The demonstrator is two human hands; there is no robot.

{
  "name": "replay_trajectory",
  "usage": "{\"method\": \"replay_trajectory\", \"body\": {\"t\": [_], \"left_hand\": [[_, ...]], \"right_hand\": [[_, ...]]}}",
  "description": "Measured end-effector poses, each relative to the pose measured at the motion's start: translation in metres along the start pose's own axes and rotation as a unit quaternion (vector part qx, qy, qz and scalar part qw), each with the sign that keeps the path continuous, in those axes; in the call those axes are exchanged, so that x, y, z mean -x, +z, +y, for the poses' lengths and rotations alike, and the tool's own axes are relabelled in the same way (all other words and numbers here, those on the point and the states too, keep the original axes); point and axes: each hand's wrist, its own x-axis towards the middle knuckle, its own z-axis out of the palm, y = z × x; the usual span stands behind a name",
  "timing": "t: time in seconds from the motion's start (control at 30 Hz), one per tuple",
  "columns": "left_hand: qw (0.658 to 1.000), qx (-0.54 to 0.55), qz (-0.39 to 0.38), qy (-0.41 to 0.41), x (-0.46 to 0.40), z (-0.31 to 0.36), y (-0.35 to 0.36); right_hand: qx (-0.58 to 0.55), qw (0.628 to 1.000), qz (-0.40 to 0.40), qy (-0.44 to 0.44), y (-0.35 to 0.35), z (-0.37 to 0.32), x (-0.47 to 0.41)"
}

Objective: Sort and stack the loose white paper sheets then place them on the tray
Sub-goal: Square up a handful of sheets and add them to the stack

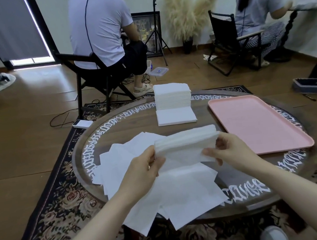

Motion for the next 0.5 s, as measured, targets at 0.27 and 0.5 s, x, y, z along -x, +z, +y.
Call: {"method": "replay_trajectory", "body": {"t": [0.27,0.5], "left_hand": [[0.993,-0.068,-0.091,-0.029,-0.006,0.003,0.015],[0.997,0.028,-0.037,-0.059,-0.006,0.0,0.011]], "right_hand": [[0.03,0.997,-0.066,0.038,0.003,0.03,0.007],[0.032,0.997,-0.07,0.027,-0.004,0.035,0.008]]}}
